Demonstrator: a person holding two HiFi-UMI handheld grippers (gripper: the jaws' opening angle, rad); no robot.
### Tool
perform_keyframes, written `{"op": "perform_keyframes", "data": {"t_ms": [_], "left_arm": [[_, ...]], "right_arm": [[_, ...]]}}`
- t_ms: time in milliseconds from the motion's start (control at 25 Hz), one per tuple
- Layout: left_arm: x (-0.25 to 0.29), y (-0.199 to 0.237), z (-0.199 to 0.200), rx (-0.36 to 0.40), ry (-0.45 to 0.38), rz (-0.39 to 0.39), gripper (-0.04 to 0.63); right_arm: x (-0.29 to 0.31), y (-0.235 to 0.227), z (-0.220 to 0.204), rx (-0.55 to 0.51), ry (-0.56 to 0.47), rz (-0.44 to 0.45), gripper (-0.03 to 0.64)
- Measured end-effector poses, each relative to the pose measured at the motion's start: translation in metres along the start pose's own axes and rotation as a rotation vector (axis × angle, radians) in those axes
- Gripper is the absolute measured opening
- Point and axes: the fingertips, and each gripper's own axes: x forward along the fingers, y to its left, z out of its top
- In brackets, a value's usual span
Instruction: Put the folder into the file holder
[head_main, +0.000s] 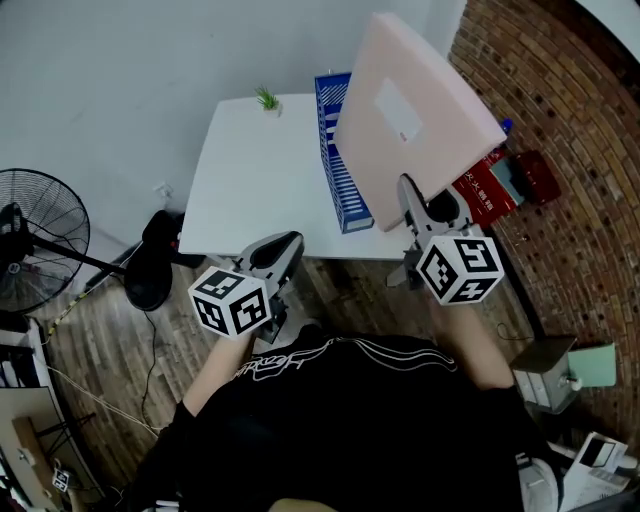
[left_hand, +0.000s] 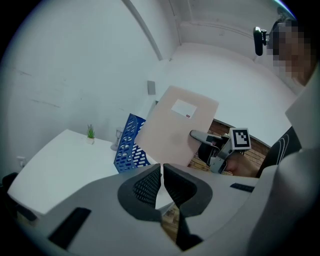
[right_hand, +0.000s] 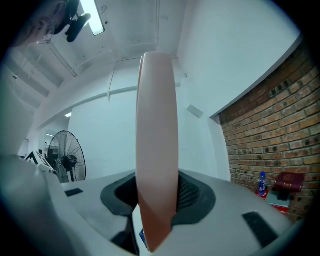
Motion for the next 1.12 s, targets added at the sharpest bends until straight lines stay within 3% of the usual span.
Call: {"op": "perform_keyframes", "data": {"t_ms": [480, 1120], "left_arm": [[0.008, 0.057, 0.034, 0.013, 0.018, -0.061, 0.041], [0.013, 0.105, 0.031, 0.006, 0.064, -0.115, 0.041]], "right_arm": [[0.049, 0.015, -0.015, -0.041, 0.029, -0.098, 0.161], [0.077, 0.026, -0.040, -0.093, 0.017, -0.169, 0.160]]}}
